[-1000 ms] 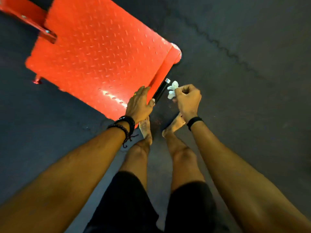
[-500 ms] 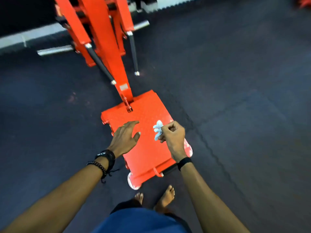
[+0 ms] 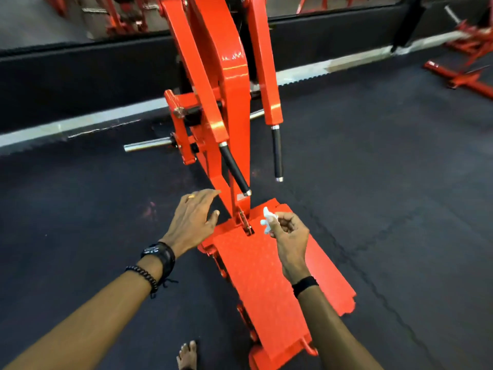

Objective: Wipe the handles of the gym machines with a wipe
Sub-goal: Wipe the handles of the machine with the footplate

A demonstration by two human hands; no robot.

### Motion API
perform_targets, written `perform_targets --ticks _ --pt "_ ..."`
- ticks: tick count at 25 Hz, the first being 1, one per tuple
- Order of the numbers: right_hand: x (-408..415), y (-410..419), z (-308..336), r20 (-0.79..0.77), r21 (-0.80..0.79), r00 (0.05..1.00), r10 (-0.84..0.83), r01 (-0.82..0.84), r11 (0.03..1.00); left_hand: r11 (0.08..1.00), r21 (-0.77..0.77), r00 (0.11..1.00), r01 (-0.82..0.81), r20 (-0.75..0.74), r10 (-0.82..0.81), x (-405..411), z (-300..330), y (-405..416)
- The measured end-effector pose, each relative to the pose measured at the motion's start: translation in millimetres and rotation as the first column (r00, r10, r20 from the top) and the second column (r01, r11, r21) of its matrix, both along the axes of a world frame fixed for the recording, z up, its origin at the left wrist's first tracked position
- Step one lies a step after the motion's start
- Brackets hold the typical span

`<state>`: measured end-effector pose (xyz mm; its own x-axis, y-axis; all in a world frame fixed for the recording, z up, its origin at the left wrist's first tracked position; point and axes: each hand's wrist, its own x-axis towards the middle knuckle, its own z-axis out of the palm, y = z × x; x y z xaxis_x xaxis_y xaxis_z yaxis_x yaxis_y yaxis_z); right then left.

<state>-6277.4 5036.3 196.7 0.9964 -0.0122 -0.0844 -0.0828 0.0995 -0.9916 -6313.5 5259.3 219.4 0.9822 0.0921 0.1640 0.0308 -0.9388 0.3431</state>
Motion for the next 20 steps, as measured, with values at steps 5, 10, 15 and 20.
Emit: perform_targets --ticks 5,10,15,20 --pt "7.0 111.4 27.5 0.11 -0.118 0.992 -0.066 0.079 0.99 0.979 0.15 0.987 0.137 0.063 -0.147 19.0 34.2 103.7" --pt "43.8 129.7 25.7 0.13 -0.207 0.972 -0.195 0.219 0.954 0.969 0.143 0.976 0.2 0.061 -0.21 80.0 48.9 140.1" --pt "88.3 147.0 20.2 0.082 -0.086 0.946 -0.312 0.319 0.944 0.901 0.268 0.923 0.34 0.092 -0.375 157.5 52.4 147.5" --pt "143.8 175.7 6.6 0.033 0.056 0.918 -0.395 0.392 0.918 0.78 0.426 0.861 0.458 0.006 -0.509 243.5 77.8 165.9"
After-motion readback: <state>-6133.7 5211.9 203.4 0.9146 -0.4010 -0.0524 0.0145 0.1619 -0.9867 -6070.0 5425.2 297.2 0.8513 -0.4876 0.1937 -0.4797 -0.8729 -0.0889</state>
